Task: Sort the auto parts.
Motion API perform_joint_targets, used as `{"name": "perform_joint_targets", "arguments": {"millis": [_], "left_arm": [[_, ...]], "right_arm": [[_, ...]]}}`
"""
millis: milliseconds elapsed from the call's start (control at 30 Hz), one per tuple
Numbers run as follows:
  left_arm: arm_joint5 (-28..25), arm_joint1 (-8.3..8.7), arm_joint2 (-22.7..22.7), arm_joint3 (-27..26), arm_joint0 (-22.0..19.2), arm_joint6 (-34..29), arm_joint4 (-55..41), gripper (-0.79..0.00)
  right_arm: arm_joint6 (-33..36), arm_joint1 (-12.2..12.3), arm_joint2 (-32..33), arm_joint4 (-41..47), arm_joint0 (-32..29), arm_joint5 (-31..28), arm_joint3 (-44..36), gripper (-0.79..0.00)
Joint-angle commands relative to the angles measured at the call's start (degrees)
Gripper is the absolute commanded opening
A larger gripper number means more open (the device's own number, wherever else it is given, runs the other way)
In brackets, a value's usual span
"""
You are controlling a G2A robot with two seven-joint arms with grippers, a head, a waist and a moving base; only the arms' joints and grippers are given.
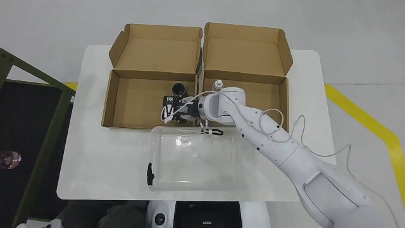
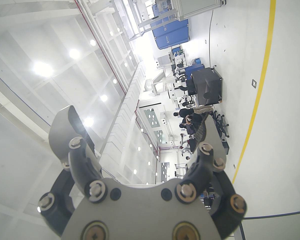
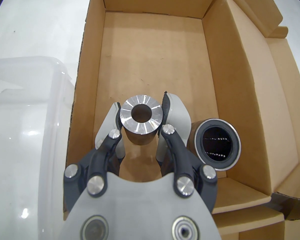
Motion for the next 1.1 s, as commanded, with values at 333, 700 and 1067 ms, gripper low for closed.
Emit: {"name": "perform_joint_targets", "arguments": {"millis": [333,700,1067], "left_arm": [[0.0,0.0,0.0,0.0,0.0,0.0,0.0,0.0],[0.0,0.0,0.0,0.0,0.0,0.0,0.0,0.0],[0.0,0.0,0.0,0.0,0.0,0.0,0.0,0.0]], "right_arm": [[1.63,-1.82,-1.42,-0.38,1.23,-0.2,3.55,-0.69],[2.01,-3.04,-1.85,-1.12,1.92,-0.5,5.96,-0.536],[0.31,-2.83,0.71,-0.61,1.69,-1.55,3.93,-0.505]]}}
